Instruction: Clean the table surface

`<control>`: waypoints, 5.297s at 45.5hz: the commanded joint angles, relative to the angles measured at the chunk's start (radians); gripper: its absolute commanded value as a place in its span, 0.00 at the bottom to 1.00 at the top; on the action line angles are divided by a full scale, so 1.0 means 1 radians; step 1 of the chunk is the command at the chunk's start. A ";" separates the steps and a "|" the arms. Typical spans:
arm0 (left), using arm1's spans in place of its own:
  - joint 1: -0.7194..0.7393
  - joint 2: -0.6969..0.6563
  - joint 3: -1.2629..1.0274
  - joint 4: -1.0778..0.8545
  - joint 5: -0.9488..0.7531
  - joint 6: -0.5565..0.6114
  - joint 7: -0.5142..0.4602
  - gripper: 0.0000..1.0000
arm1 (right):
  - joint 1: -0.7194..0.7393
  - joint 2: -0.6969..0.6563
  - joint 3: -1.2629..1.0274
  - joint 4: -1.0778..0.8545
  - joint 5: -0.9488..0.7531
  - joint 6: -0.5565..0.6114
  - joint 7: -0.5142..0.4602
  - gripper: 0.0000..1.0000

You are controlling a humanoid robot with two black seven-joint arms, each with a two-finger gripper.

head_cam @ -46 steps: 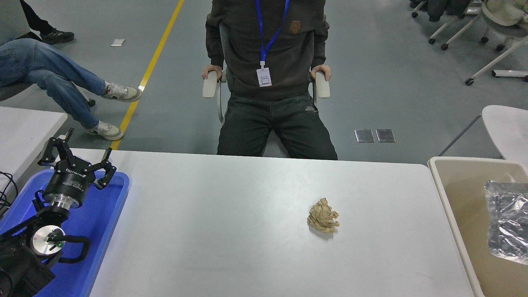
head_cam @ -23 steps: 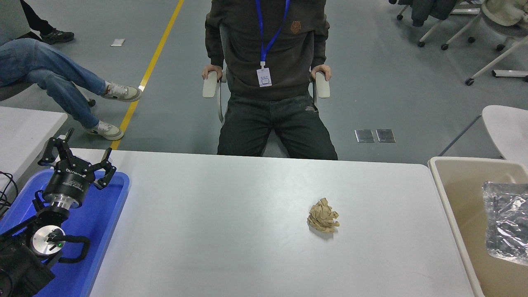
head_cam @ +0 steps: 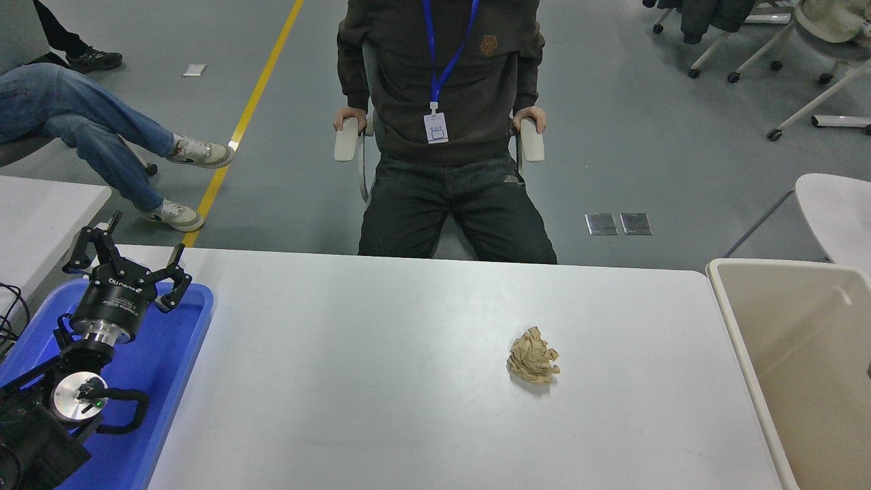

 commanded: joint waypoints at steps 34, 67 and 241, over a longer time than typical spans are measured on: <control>0.000 0.000 0.000 0.000 0.000 0.000 0.000 1.00 | 0.007 -0.041 0.015 -0.019 0.147 0.002 0.006 0.97; 0.000 0.000 0.000 0.000 0.000 0.000 0.000 1.00 | 0.010 -0.141 0.866 0.268 0.184 0.013 0.011 0.98; 0.000 0.000 0.000 0.000 0.000 0.000 0.000 1.00 | -0.190 -0.111 1.146 1.409 0.011 0.077 -0.051 0.98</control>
